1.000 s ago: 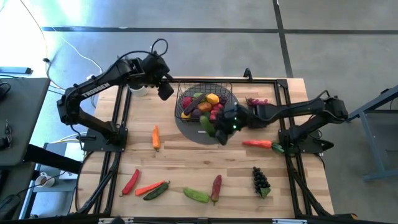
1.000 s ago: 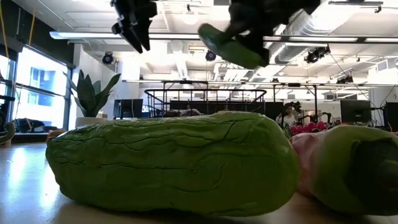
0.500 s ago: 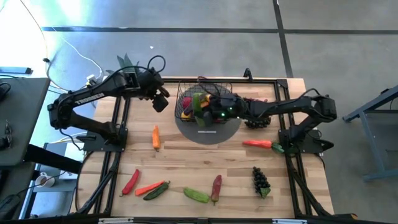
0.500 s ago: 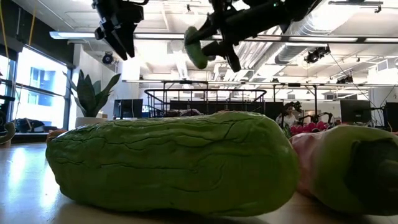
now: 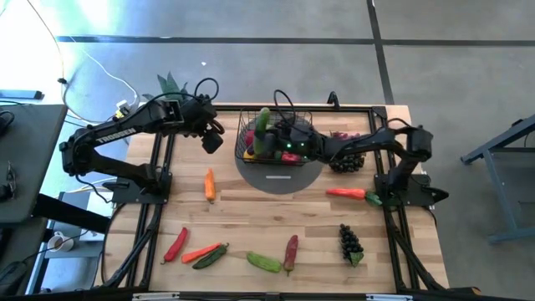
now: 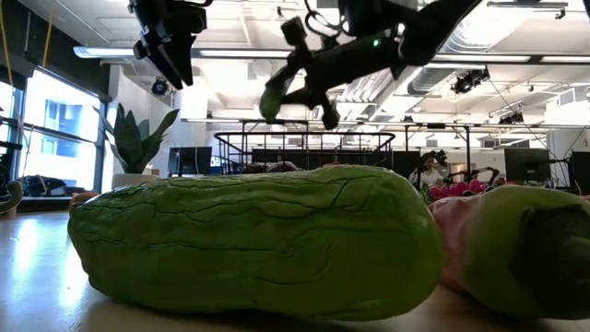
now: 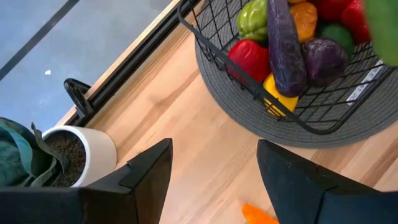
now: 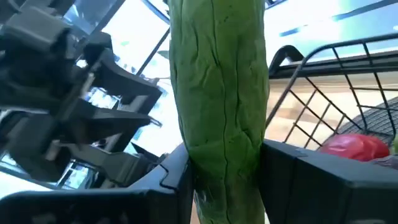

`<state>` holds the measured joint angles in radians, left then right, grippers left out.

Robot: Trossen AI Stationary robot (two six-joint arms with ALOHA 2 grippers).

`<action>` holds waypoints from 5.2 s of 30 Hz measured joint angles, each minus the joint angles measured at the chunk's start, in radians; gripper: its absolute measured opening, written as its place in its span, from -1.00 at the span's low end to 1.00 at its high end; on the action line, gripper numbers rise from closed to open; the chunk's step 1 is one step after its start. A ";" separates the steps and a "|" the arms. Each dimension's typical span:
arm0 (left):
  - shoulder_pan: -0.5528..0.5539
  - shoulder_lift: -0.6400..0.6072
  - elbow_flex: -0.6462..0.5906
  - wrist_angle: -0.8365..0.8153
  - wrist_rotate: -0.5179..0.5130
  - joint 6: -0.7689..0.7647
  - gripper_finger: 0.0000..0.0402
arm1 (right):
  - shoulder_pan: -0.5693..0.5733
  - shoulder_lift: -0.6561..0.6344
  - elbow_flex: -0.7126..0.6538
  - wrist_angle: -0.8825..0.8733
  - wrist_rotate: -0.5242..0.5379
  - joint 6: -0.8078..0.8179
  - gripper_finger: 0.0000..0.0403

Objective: Build produce basket
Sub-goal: Put the top cucumber into the wire basket, then put the yellow chili pepper into the wire basket

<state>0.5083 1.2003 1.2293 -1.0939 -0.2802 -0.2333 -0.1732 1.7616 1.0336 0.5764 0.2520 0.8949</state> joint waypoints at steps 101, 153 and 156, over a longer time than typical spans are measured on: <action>-0.011 0.002 -0.085 -0.072 0.125 -0.272 0.11 | -0.141 -0.069 0.228 -0.487 -0.255 -0.302 0.04; -0.479 0.199 -0.577 0.356 0.111 -1.544 0.11 | -0.154 -0.212 0.228 -0.946 -0.245 -0.791 0.04; -0.479 0.246 -0.577 0.385 0.111 -1.544 0.11 | -0.154 -0.212 0.228 -0.946 -0.245 -0.791 0.04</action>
<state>0.0296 1.4460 0.6521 -0.7086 -0.1692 -1.7771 -0.3275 1.5494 1.2617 -0.3698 0.0074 0.1036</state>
